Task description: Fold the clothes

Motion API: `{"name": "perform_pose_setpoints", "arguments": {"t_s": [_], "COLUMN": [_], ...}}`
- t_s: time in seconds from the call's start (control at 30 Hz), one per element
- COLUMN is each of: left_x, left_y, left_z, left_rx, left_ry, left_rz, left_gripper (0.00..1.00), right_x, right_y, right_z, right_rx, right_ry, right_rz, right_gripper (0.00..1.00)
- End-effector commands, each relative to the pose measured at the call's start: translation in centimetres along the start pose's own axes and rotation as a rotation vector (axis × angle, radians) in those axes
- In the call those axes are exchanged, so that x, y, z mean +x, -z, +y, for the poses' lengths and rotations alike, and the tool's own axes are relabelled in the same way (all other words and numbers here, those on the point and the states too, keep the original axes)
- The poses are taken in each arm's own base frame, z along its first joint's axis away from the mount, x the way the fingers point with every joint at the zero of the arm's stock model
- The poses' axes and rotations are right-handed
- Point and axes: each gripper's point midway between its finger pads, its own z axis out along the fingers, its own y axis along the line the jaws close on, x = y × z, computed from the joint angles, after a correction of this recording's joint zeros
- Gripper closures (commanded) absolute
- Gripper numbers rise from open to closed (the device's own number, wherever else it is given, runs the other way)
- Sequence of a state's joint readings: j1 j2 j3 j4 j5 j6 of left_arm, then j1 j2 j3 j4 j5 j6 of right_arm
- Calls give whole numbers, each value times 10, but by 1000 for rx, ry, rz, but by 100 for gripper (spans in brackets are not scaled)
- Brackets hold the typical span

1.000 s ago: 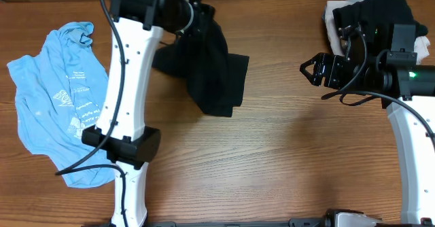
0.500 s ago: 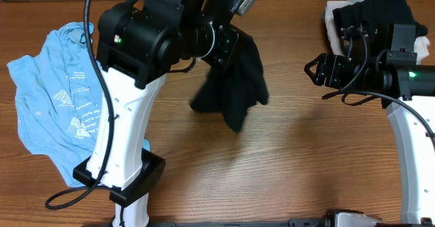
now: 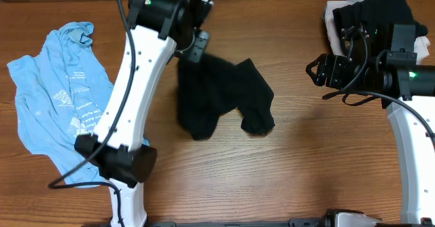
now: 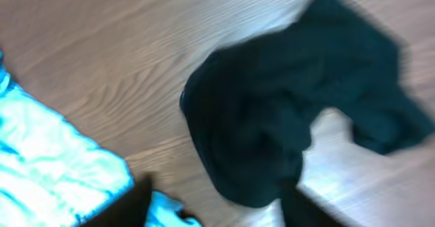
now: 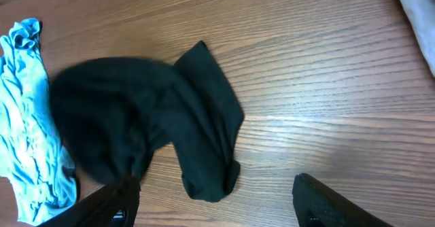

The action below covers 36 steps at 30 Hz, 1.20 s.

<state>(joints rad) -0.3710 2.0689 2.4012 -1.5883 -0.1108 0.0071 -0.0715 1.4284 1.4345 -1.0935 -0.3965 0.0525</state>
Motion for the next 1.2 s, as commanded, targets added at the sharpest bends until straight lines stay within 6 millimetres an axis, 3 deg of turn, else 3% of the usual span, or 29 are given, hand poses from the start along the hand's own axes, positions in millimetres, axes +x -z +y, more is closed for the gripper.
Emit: {"name": "perform_pose_setpoints", "arguments": {"t_s": [0.0, 0.1, 0.23, 0.37, 0.5, 0.8, 1.17], "left_x": [6, 2, -1, 8, 30, 86, 92], "left_y": [-35, -36, -31, -35, -55, -121, -137], "left_z": [30, 25, -5, -30, -47, -48, -50], "left_rx": [-83, -16, 138, 223, 254, 225, 182], "left_ry": [33, 34, -79, -184, -275, -238, -28], "left_rz": [70, 54, 30, 64, 149, 357, 379], "left_gripper": [0, 0, 0, 0, 2, 13, 36], "right_x": [-8, -8, -9, -11, -10, -10, -11], "right_y": [14, 14, 14, 14, 14, 14, 14], "right_z": [5, 5, 5, 5, 5, 4, 4], "right_rx": [3, 3, 2, 2, 2, 7, 9], "right_ry": [14, 14, 16, 18, 17, 17, 18], "right_rz": [-46, -46, -51, -55, -53, -53, -57], "right_gripper": [24, 24, 24, 24, 24, 24, 24]}}
